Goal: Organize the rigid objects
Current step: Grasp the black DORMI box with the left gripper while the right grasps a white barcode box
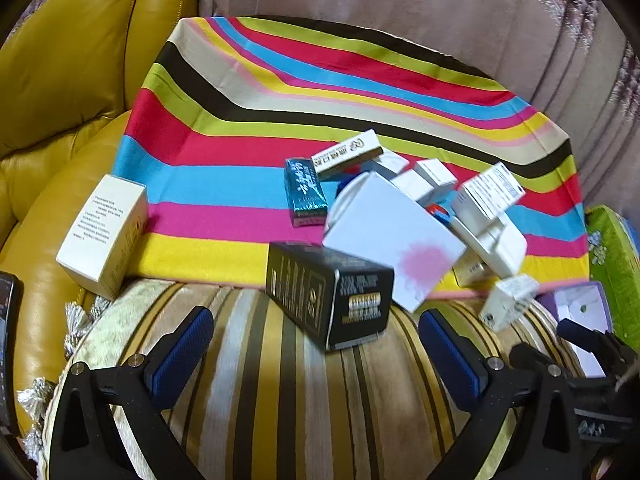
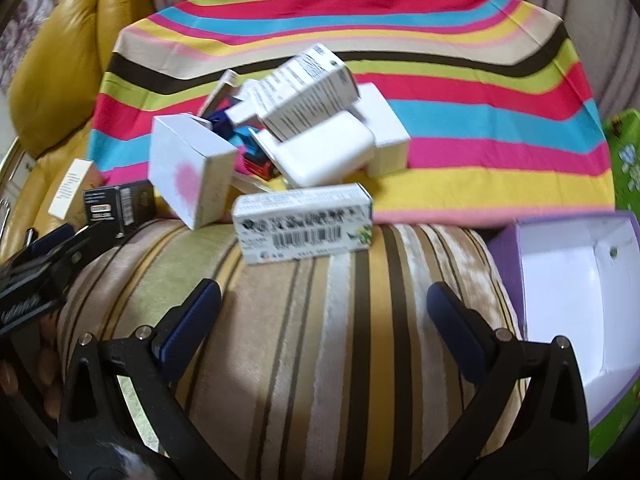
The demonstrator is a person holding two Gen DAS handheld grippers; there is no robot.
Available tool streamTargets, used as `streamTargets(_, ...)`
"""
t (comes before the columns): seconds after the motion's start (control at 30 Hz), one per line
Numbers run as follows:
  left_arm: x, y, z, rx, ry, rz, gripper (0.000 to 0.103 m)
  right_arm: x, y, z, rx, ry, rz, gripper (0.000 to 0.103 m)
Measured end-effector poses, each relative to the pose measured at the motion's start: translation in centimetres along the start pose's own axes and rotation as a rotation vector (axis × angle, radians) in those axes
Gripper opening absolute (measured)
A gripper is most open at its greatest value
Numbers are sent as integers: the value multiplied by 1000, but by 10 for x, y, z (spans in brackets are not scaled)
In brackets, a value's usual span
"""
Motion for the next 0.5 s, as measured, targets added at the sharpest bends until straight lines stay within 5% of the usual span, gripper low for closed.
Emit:
streamTargets(0.27,-15,-1,-9,-9,27,-54,102,-9,8,-18,53,8,-21,103)
streamTargets(0.5,-22,0,-12,-15,34,-74,86,-21,4,-28,53,33,-48,103)
Point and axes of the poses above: each gripper's, at about its wrist camera, not at the fingertips, and x roughly against the way its jaws point, y to its left, z to its underside, the point moved 6 cm from there along -x, roughly the way its jaws point, and after that the axes turned 4 degrees about x, right-handed, at the moved point
